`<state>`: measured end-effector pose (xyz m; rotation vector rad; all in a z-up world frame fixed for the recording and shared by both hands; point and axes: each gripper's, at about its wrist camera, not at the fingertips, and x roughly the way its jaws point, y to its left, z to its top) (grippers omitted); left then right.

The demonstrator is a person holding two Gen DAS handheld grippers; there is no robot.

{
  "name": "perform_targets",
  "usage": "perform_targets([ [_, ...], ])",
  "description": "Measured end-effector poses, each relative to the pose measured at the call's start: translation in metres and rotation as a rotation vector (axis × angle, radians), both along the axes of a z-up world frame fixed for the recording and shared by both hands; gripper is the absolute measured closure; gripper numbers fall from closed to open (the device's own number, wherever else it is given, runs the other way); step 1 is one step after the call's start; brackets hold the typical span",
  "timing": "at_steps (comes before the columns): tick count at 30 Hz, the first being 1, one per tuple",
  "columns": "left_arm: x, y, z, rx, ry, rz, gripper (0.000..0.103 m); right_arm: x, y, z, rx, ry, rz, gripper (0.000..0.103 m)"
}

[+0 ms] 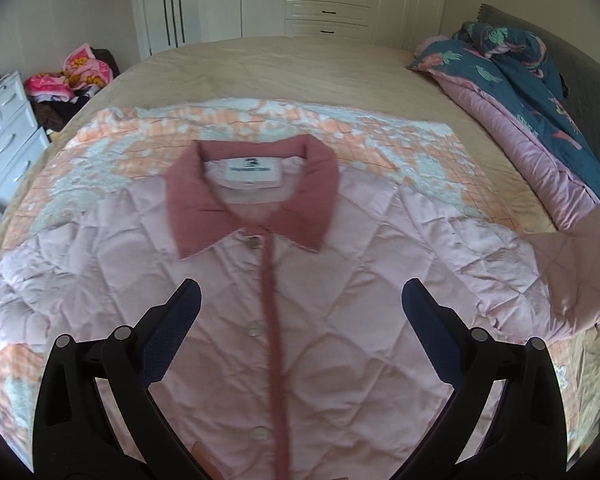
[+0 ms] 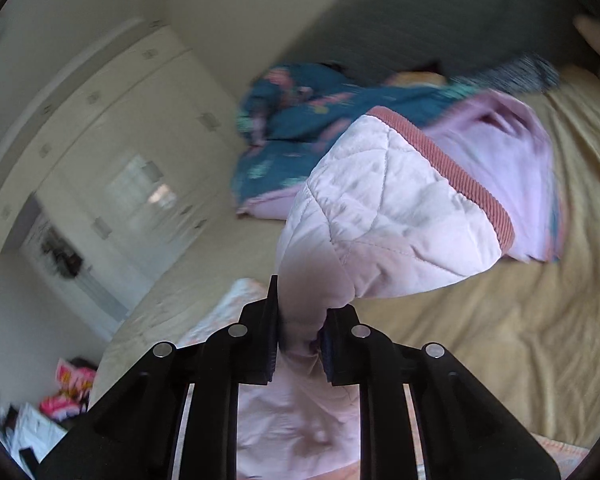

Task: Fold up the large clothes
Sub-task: 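Grasp the sleeve cuff with the right tool and lift it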

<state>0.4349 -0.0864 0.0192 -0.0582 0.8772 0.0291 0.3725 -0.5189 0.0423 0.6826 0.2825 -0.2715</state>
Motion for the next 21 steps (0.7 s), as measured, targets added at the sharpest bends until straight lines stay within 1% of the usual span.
perform_targets([
  [4, -0.01, 0.03, 0.009, -0.008, -0.021, 0.017, 0.009, -0.003, 0.034, 0.036, -0.077, -0.07, 0.083, 0.087],
  [8, -0.017, 0.053, 0.016, -0.003, -0.033, 0.013, 0.009, 0.002, 0.067, 0.063, -0.158, -0.106, 0.135, 0.087],
  [11, -0.023, 0.066, 0.022, 0.024, -0.066, 0.023, 0.009, 0.012, 0.09, 0.073, -0.189, -0.099, 0.178, 0.087],
  [15, -0.027, 0.082, 0.026, 0.039, -0.08, 0.035, 0.009, 0.02, 0.123, 0.084, -0.232, -0.095, 0.223, 0.087],
  [21, -0.034, 0.105, 0.03, 0.025, -0.101, 0.058, 0.009, 0.02, 0.181, 0.098, -0.305, -0.098, 0.294, 0.087],
])
